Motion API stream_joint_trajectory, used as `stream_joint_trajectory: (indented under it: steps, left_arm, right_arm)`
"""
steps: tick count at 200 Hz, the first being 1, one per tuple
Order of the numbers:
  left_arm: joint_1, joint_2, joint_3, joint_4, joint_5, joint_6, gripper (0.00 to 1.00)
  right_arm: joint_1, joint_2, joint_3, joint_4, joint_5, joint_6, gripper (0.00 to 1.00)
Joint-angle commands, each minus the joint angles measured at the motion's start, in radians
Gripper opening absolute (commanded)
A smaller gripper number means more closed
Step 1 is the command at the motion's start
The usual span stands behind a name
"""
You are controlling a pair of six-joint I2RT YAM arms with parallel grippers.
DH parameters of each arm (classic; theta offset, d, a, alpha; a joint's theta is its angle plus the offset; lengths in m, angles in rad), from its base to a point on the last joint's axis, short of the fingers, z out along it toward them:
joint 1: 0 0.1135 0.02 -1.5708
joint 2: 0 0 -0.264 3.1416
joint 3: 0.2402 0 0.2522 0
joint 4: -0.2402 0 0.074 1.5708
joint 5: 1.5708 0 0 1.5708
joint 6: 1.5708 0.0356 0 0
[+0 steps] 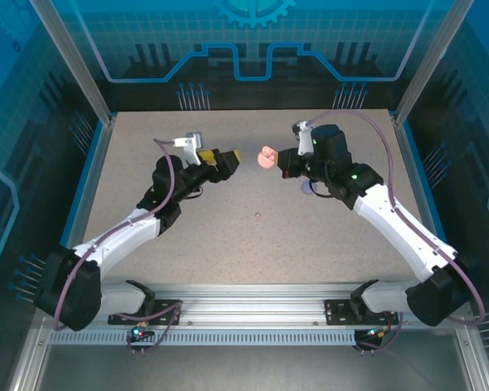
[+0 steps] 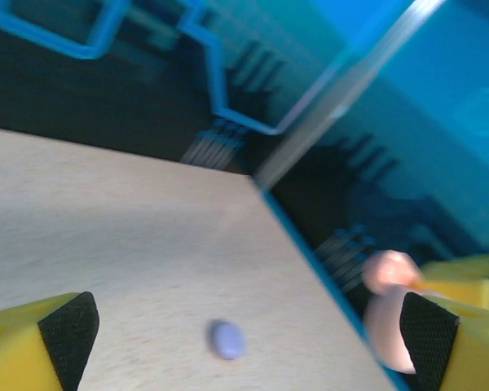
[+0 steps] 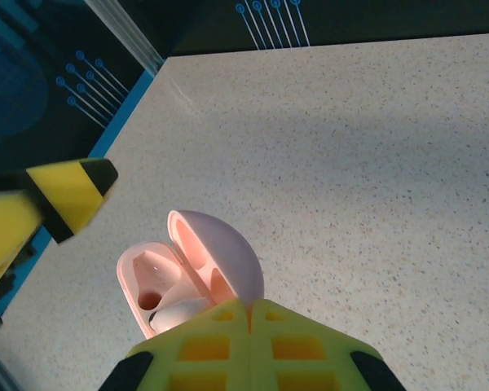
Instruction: Insert wireless bluetooth earbuds into charging case
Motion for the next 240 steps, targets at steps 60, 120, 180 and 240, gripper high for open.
stream_joint_trajectory:
  steps: [60, 120, 180, 240]
  left_arm:
    - [0.036, 0.198, 0.094, 0.369, 0.517, -0.23, 0.85]
    - [0.056, 0.141, 0.261, -0.187, 0.827, 0.073, 0.8]
    - [0.059, 0.119, 0.37, -0.6, 0.835, 0.318, 0.76]
    - [0.053, 0.206, 0.501, -0.724, 0.881, 0.374, 0.71]
  right_arm:
    - [0.008, 0.083, 0.191, -0.12, -0.051, 0.092, 0.0]
    - [-0.081, 0.127, 0.259, -0.249, -0.267, -0.086, 0.0]
    - [-0.149, 0.113, 0.234, -0.258, -0.43, -0.17, 0.0]
    - [-0.12, 0.111, 0.186, -0.233, -0.466, -0.162, 0.0]
